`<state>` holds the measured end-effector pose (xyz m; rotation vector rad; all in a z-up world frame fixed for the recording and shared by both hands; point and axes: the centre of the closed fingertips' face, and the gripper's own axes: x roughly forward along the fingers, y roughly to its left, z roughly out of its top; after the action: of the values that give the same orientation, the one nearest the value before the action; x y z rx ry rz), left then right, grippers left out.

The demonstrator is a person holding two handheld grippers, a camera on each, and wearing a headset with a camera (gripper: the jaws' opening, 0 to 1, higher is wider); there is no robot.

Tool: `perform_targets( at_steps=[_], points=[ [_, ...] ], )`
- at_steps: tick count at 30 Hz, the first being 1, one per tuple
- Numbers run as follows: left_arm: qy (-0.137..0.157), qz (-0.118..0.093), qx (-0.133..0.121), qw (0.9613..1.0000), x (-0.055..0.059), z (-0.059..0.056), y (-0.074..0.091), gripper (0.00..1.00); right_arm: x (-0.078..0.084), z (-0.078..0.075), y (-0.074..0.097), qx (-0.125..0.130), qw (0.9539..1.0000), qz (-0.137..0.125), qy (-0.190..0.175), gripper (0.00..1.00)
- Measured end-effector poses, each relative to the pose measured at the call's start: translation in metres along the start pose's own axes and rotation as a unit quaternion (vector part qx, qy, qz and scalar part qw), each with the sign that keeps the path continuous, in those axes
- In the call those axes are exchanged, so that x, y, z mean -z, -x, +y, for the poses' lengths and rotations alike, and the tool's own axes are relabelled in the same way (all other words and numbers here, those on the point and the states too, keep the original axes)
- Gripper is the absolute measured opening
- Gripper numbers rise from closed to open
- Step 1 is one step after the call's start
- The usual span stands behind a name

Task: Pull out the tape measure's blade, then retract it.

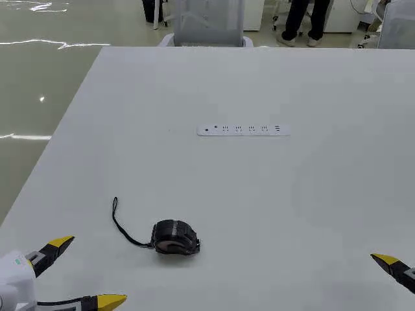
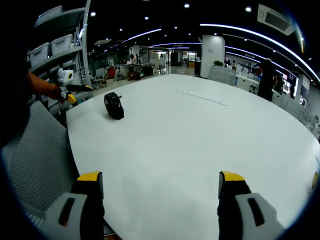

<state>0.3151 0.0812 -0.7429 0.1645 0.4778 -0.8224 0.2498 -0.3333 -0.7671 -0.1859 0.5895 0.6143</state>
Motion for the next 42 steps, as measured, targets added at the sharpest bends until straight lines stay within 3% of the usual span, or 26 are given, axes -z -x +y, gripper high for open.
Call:
perform_targets(
  at_steps=[11, 17, 31, 42],
  points=[
    [-0.022, 0.001, 0.023, 0.9995, -0.015, -0.006, -0.020, 0.99, -0.014, 0.004, -0.013, -0.024, 0.9996, -0.002, 0.016, 0.97],
    [-0.010, -0.002, 0.036, 0.9993, -0.023, -0.007, -0.030, 0.99, -0.024, 0.004, -0.022, -0.028, 0.9995, -0.002, 0.015, 1.00],
    [-0.048, 0.012, 0.060, 0.9970, -0.027, -0.004, -0.046, 0.99, -0.041, 0.011, -0.042, -0.052, 0.9977, -0.010, 0.043, 1.00],
    [-0.088, 0.034, 0.086, 0.9919, -0.028, -0.003, -0.065, 0.96, -0.065, 0.035, -0.071, -0.093, 0.9927, -0.021, 0.073, 0.97]
  ],
)
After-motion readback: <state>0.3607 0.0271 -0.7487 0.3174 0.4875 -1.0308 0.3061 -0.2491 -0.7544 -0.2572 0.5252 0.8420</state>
